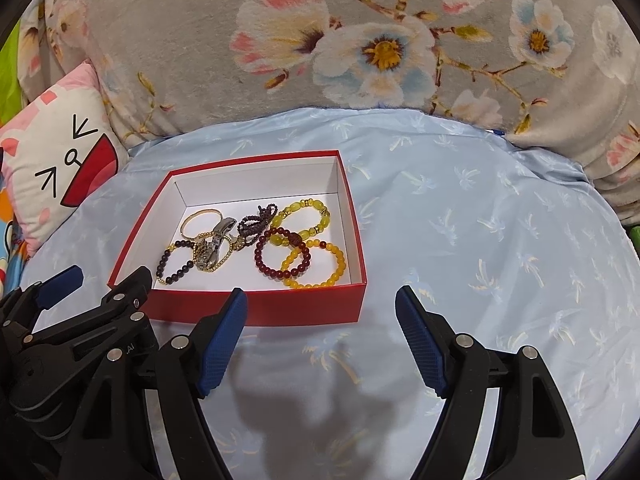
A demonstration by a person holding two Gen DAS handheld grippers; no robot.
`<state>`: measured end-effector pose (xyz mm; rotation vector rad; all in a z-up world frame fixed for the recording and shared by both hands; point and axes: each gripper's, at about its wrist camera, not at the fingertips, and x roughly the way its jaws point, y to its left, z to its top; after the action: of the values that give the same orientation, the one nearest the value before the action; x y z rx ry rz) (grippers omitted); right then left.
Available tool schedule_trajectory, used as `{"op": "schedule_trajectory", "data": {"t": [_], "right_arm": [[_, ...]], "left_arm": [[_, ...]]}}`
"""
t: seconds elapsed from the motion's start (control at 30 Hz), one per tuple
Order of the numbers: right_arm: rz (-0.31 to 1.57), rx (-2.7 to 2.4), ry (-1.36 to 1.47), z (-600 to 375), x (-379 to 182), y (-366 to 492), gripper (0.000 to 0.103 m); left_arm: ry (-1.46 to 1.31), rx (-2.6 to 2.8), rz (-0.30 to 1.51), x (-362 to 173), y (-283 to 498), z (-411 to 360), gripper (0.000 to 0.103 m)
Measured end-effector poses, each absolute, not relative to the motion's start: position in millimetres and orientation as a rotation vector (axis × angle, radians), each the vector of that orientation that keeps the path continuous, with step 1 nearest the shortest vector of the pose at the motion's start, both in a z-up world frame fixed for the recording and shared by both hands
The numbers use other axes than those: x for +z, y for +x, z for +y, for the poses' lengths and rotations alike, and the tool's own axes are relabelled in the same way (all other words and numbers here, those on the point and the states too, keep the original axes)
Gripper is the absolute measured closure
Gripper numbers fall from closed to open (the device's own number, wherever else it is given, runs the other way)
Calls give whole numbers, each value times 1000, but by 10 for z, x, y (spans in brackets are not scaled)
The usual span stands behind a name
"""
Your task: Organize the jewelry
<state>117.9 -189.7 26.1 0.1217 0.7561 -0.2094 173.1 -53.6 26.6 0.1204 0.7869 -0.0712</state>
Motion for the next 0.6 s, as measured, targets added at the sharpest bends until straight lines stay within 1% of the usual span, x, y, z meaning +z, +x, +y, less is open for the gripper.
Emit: {"op": "schedule_trajectory", "data": {"t": [0.6], "right_arm": [[755,-213,119,-1913,273,1171,30]], "left_arm": [[119,-69,785,267,1720,-523,27]]}}
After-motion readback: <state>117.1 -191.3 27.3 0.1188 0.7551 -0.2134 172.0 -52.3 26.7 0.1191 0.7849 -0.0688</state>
